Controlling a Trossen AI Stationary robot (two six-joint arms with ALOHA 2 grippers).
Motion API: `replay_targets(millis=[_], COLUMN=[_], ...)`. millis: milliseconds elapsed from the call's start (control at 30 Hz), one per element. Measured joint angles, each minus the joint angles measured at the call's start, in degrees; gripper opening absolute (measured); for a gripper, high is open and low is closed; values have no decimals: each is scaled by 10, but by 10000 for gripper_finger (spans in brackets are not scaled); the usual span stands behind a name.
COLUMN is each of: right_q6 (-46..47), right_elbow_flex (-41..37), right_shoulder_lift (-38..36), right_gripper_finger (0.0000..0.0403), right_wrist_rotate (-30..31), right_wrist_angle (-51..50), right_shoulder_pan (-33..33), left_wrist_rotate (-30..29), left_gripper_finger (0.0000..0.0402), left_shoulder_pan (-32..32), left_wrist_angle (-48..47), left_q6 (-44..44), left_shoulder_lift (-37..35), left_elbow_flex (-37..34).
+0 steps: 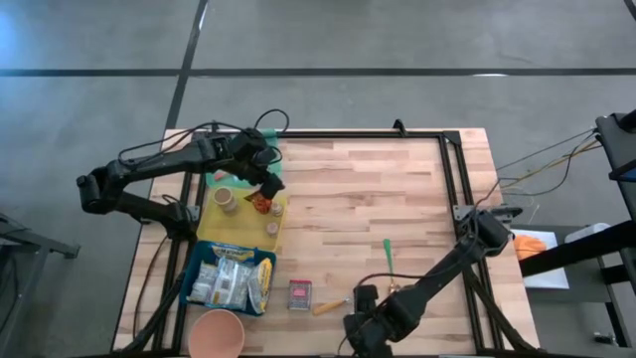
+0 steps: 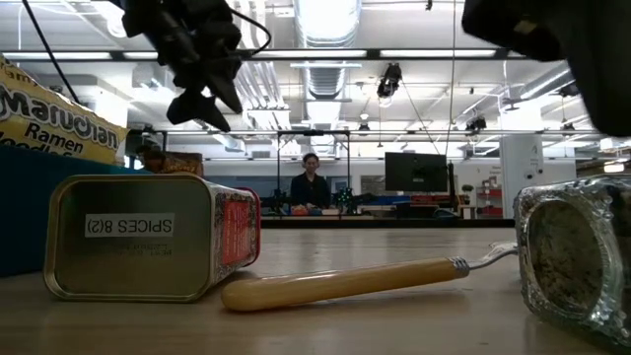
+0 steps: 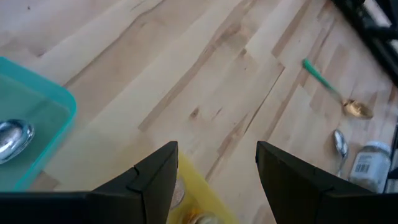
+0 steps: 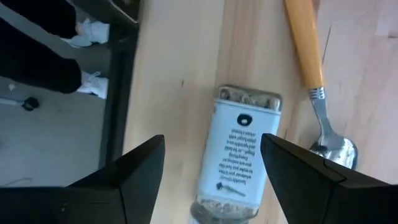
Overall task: Pick & Place Food Item
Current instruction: Put the white seasoning bottle into the yellow bin
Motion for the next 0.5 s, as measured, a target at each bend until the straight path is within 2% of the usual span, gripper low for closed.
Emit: replay_targets(millis=[167, 500], right_q6=[1, 31], right_elbow_flex=[-5, -27], right_shoulder_lift=[15, 28], right_gripper_finger=[263, 263], right_wrist_rotate=[6, 17], right_wrist_angle=[2, 0], right_shoulder_pan=[-2, -1], left_wrist_rotate=[1, 0], left_gripper_finger=[222, 222], left_shoulder_pan=[0, -2], left_wrist_angle=[-32, -37], left_q6=[7, 18], left_shoulder_lift=[0, 0], left_elbow_flex=[0, 0])
